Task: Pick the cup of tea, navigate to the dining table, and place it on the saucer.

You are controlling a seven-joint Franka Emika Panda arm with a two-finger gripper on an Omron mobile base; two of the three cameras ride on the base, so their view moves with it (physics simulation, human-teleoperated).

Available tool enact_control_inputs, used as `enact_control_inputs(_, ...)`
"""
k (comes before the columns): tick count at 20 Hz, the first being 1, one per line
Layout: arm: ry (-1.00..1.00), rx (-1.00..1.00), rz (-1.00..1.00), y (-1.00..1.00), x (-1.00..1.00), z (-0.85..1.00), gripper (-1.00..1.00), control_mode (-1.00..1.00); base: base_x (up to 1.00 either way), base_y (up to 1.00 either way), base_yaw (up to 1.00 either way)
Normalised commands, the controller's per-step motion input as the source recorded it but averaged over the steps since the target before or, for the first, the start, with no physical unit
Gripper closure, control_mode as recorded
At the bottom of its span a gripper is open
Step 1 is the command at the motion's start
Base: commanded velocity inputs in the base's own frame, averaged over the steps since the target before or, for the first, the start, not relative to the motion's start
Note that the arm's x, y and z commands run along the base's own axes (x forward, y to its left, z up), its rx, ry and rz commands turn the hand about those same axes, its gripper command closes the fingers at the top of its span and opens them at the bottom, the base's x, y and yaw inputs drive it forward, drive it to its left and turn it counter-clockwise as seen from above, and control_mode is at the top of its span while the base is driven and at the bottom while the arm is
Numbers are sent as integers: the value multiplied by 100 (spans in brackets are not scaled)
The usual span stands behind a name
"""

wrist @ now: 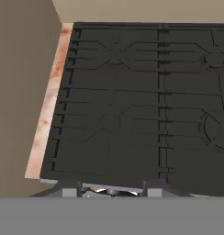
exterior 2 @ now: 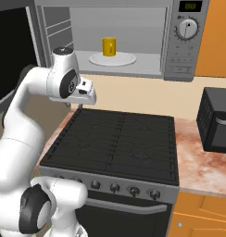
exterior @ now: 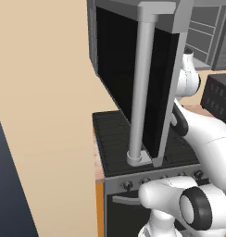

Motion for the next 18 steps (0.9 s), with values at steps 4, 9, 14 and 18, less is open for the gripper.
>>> enact_control_inputs(4, -3, 0, 0, 0, -19, 0, -100, -100, 0, 0, 0)
enact_control_inputs(9, -19, 2, 0, -3, -19, 1, -100, -100, 0, 0, 0)
enact_control_inputs(14, -25, 8, 0, -13, -2, 29, -100, -100, 0, 0, 0)
enact_control_inputs(18, -25, 6, 0, -22, 4, 46, -100, -100, 0, 0, 0)
